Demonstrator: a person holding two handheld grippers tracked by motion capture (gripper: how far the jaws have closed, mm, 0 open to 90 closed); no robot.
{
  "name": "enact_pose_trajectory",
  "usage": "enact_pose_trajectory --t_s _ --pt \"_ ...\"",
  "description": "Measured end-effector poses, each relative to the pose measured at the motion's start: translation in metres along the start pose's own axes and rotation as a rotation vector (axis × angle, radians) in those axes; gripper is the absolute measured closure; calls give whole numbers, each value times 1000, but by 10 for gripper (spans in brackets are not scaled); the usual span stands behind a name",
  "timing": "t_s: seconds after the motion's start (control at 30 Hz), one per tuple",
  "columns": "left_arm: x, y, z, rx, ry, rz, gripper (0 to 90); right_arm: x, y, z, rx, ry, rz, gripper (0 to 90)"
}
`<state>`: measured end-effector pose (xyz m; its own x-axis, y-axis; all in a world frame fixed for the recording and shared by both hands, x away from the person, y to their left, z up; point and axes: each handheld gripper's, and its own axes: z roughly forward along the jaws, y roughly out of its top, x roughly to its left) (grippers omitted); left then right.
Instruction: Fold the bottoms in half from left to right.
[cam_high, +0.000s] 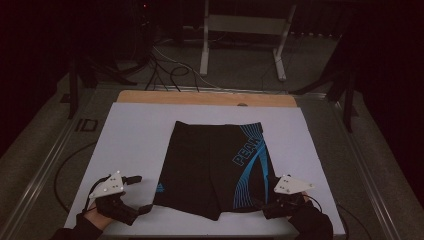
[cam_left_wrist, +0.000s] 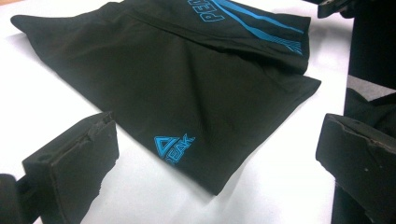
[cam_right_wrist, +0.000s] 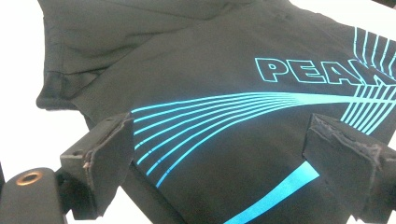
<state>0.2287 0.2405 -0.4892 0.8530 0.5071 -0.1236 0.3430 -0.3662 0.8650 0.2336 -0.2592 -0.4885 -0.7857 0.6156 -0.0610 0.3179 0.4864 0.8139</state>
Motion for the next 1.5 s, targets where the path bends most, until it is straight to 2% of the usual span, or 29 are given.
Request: enact_pose_trajectory --t_s 0.1,0.47,0.63,0.87,1.27,1.5 --pt "-2 1 0 -7 -7 9 0 0 1 -1 0 6 12 91" --pt "-6 5 1 -11 -21 28 0 2 4 -2 16 20 3 91" --pt "-9 8 3 -14 -37 33 0 5 8 -6 11 30 21 91" --pt "-11 11 1 -22 -41 39 0 5 13 -9 2 30 22 91" --pt "-15 16 1 -29 -51 51 0 4 34 -19 -41 21 14 91" --pt "-15 17 0 -33 -48 45 0 -5 48 -23 -63 -6 -4 91"
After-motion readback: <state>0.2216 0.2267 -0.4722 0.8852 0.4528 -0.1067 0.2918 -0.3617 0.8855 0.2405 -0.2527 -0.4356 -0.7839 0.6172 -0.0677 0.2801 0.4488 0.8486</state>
